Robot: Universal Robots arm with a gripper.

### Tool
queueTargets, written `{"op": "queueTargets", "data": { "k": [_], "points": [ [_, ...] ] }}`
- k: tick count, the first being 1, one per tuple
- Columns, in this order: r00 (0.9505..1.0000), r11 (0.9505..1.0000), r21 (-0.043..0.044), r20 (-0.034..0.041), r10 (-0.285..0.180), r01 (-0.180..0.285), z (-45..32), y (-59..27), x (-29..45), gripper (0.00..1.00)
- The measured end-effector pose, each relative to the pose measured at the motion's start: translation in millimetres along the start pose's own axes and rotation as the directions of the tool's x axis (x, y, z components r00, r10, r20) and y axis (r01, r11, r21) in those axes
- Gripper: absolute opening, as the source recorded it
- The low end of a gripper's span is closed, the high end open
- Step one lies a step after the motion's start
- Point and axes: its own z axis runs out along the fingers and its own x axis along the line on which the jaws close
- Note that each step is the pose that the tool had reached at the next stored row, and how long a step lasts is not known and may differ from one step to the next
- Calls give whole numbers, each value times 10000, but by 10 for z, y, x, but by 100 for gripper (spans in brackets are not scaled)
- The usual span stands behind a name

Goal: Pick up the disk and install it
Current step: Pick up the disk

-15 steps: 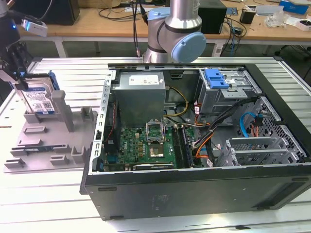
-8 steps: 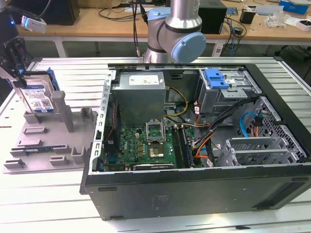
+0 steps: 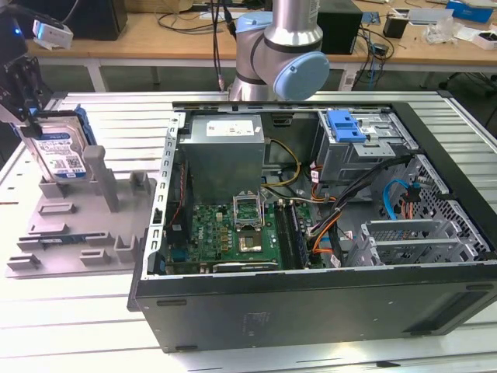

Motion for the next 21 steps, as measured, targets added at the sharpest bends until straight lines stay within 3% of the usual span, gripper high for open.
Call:
{"op": "queueTargets", "data": {
  "k": [9, 17, 21],
  "points": [
    [10000, 9999, 159, 22, 5, -5, -35, 1, 1, 37],
    [10000, 9998, 217, 32, 6, -6, -59, 2, 2, 37],
    [10000, 9998, 217, 72, 5, -7, -222, 6, 7, 37]
  ]
}}
